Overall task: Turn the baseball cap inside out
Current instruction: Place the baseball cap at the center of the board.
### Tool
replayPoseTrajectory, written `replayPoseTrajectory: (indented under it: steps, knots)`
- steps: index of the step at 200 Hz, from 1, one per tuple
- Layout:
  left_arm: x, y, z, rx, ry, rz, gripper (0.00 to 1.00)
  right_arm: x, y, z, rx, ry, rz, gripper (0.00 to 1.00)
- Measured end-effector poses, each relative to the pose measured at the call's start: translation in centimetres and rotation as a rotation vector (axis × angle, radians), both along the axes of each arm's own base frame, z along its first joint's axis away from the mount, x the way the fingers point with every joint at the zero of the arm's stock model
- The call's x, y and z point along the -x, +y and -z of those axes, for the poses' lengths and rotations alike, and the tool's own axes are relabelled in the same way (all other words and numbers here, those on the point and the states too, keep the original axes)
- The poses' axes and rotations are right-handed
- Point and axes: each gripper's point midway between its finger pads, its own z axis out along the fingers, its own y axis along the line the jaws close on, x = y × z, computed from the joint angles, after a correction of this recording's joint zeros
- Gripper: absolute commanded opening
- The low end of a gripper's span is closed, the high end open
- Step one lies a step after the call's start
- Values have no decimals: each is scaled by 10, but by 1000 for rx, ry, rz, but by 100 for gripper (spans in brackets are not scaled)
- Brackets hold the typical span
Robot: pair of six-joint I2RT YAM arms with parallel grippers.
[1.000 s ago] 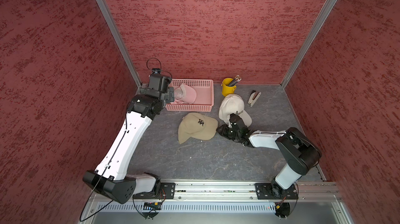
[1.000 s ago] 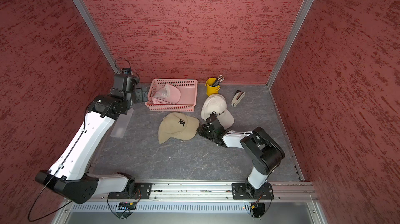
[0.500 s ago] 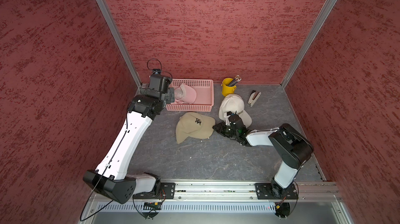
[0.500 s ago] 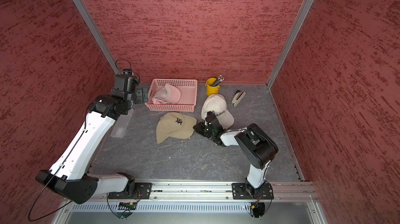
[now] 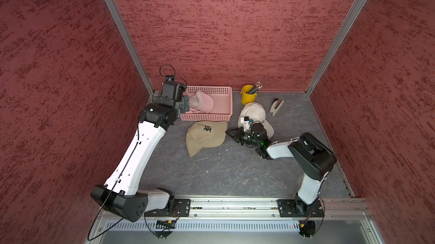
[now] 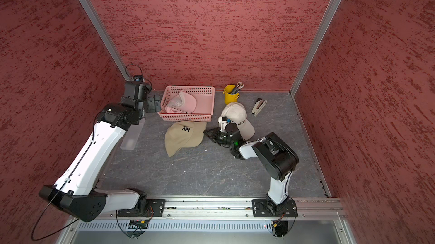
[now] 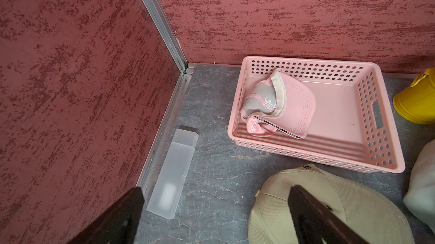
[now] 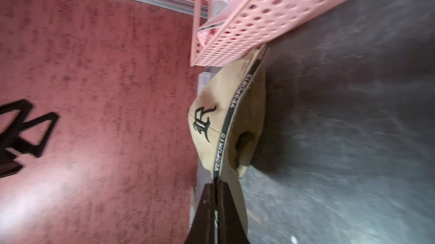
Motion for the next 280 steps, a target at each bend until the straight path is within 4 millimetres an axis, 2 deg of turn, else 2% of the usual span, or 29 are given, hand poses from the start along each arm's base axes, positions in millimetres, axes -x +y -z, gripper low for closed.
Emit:
replayPoseTrajectory:
  steps: [35,54,86,124,174,188,200,229,243,263,280]
  knots:
    - [0,0,0,3,-5,0,100,6,8,-34,-142,-14,-53,0]
    - [-1,0,-1,6,-12,-1,100,6,10,-42,-209,-15,-70,0]
    - [-1,1,1,9,-13,-1,100,7,13,-32,-238,35,-88,0]
    - [0,2,1,13,-17,-2,100,11,11,-31,-174,6,-105,0]
    - [1,3,1,20,-19,-1,100,0,0,-26,-155,-29,-86,0]
    - [0,3,1,21,-20,0,100,-3,-5,-18,-148,-23,-77,0]
    - [0,3,1,22,-21,1,100,-7,-14,-3,-135,-1,-57,0]
    - [-1,2,0,24,-26,1,100,-10,-42,55,-75,113,10,0]
    - [-1,3,0,25,-27,1,100,-8,-51,75,-49,151,30,1]
    - [-2,3,-1,27,-32,1,100,-7,-60,84,-30,156,45,8]
    - [-2,3,-1,27,-32,0,100,-6,-65,88,-19,149,52,26]
